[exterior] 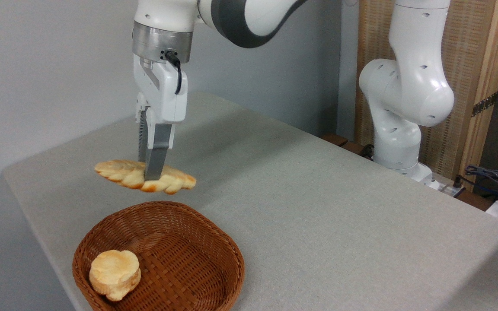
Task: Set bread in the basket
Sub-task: 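Lift the bread loaf and carry it over the wicker basket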
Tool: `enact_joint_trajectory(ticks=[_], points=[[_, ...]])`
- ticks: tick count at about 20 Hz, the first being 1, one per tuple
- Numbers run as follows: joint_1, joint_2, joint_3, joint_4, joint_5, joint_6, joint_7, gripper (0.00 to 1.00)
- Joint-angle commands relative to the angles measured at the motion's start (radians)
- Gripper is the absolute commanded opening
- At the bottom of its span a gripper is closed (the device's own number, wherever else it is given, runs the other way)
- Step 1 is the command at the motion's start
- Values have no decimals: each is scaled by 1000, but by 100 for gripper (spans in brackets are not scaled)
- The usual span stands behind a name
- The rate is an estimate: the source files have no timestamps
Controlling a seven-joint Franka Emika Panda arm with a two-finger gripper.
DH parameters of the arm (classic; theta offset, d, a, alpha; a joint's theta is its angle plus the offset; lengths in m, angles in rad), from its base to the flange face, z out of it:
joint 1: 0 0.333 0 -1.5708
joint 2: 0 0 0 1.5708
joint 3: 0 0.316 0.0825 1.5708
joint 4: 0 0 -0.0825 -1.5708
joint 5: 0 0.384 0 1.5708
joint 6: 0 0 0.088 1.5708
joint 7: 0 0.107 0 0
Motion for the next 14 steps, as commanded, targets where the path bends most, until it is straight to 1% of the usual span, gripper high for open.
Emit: enact_joint_trajectory(ticks=[1, 2, 14], points=[[-7, 7, 28, 1, -2, 62, -1, 100], [-7, 7, 28, 1, 4, 62, 1, 100], [-8, 2, 28, 3, 5, 67, -4, 100]])
